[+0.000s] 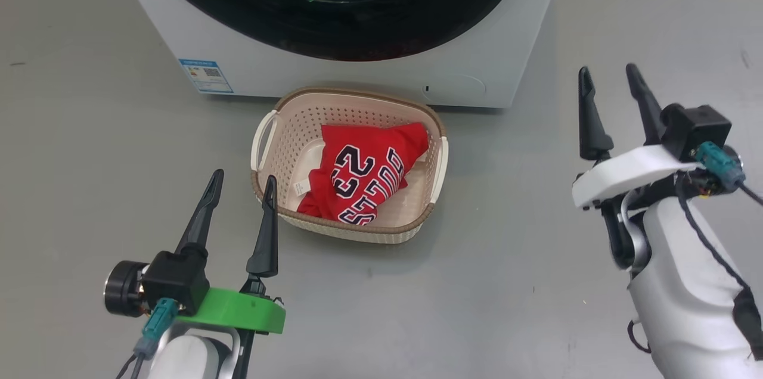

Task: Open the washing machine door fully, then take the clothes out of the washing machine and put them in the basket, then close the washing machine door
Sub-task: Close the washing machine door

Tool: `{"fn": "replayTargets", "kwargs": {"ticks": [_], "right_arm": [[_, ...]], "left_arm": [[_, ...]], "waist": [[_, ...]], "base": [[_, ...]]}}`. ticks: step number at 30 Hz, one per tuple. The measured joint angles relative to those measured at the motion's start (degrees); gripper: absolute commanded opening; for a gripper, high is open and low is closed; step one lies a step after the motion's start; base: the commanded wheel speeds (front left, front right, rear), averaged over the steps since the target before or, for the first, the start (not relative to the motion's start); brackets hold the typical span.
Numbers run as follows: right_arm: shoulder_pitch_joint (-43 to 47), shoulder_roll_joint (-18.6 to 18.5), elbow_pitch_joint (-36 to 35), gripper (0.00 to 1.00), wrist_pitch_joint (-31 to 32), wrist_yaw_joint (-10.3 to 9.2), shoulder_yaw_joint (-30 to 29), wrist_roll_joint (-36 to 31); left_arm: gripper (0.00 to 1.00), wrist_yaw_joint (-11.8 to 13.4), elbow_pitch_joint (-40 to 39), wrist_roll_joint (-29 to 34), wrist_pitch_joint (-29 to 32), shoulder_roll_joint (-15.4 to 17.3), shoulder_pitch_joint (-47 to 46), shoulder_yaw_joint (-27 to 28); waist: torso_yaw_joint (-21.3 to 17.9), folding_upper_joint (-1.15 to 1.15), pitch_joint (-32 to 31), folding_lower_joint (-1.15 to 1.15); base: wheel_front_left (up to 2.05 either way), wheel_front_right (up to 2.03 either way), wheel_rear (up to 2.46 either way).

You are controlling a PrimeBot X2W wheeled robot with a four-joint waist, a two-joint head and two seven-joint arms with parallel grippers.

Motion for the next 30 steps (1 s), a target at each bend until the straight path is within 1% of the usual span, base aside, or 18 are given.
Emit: {"fn": "replayTargets", "kwargs": {"ticks": [2, 3, 4, 10, 14, 16, 28, 30], "right_arm": [[2.35, 0.69, -0.92, 1.0, 0.0, -0.57, 0.03, -0.15], [4.6, 1.04, -1.76, 1.0, 0.01, -0.64, 0.25, -0.71], [4.6, 1.04, -1.76, 1.0, 0.01, -0.64, 0.25, -0.71], [11.1, 2.44, -4.57, 1.0, 0.01, -1.22, 0.22, -1.1], [14.19, 2.63, -6.68, 1.0, 0.01, -2.07, 0.54, -2.44], [15.85, 2.82, -7.53, 1.0, 0.01, -2.16, 0.58, -2.76], [24.94, 4.02, -12.47, 1.0, 0.01, -4.24, -0.82, -2.58], [27.08, 4.09, -13.36, 1.0, 0.01, -4.74, -1.4, -2.58]], "left_arm": [[1.0, -0.42, 0.23, 0.04, 0.0, 0.08, 0.27, 0.01], [1.0, -0.43, 0.51, 0.05, 0.0, 0.16, 0.84, 0.03], [1.0, -0.43, 0.51, 0.05, 0.0, 0.16, 0.84, 0.03], [1.0, -0.98, 1.83, 0.56, 0.0, 0.47, 2.41, -0.07], [1.0, -1.27, 3.0, 0.65, 0.0, 0.8, 3.7, -0.19], [1.0, -1.41, 3.49, 0.65, 0.0, 0.9, 4.31, -0.23], [1.0, -1.48, 5.82, 0.63, 0.0, 1.0, 7.64, -0.82], [1.0, -1.93, 6.23, 0.63, 0.0, 1.05, 8.04, -1.38]], "waist": [[-0.97, 0.0, -0.76, 0.0], [-1.95, 0.0, -1.46, 0.0], [-1.95, 0.0, -1.46, 0.0], [-4.62, 0.0, -3.75, 0.0], [-6.27, 0.0, -5.13, 0.0], [-6.99, 0.0, -5.84, 0.0], [-9.5, 0.0, -9.91, 0.0], [-9.69, 0.0, -10.85, 0.0]], "base": [[0.0, 0.0, 0.0], [0.0, 0.0, 0.0], [0.0, 0.0, 0.0], [0.0, 0.0, 0.0], [0.0, 0.0, 0.0], [0.0, 0.0, 0.0], [0.0, 0.0, 0.0], [0.0, 0.0, 0.0]]}}
